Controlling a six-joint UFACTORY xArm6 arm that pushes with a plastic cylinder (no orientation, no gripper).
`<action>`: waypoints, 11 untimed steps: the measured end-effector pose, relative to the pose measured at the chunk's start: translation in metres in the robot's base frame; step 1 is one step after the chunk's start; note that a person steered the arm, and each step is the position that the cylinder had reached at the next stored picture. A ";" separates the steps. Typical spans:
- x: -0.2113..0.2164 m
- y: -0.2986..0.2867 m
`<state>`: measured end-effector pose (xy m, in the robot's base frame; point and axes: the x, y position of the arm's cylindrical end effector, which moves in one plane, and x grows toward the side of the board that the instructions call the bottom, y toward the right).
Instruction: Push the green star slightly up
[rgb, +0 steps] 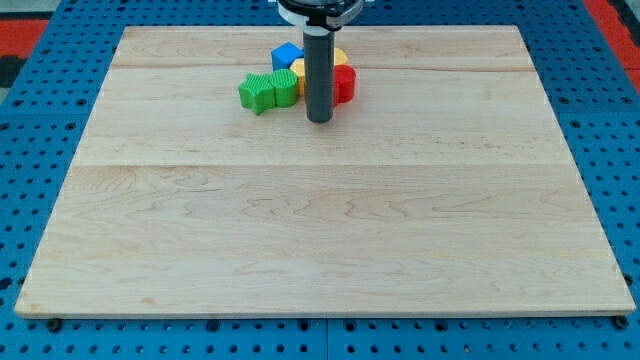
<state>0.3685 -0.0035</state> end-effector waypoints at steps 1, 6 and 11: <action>-0.003 -0.001; 0.017 -0.088; -0.007 -0.067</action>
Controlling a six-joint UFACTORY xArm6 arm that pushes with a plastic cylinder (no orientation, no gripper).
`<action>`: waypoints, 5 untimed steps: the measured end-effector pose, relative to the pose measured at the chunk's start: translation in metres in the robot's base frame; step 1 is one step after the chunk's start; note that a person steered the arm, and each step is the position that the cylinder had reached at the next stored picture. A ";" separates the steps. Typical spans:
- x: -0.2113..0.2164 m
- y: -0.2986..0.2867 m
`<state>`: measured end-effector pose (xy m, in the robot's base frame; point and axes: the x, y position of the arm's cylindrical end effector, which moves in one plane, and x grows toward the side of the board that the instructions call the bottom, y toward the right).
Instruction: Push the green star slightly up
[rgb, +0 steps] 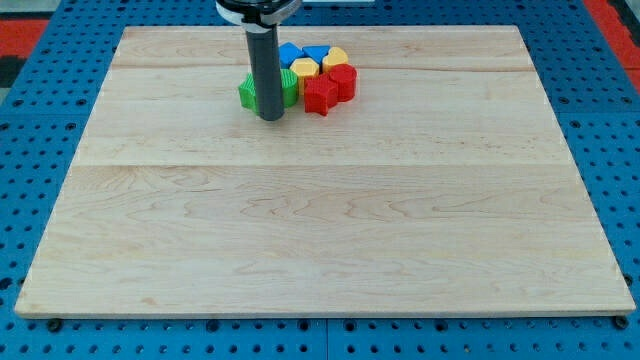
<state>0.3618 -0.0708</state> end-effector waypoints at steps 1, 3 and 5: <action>-0.007 -0.013; -0.024 -0.034; -0.030 -0.056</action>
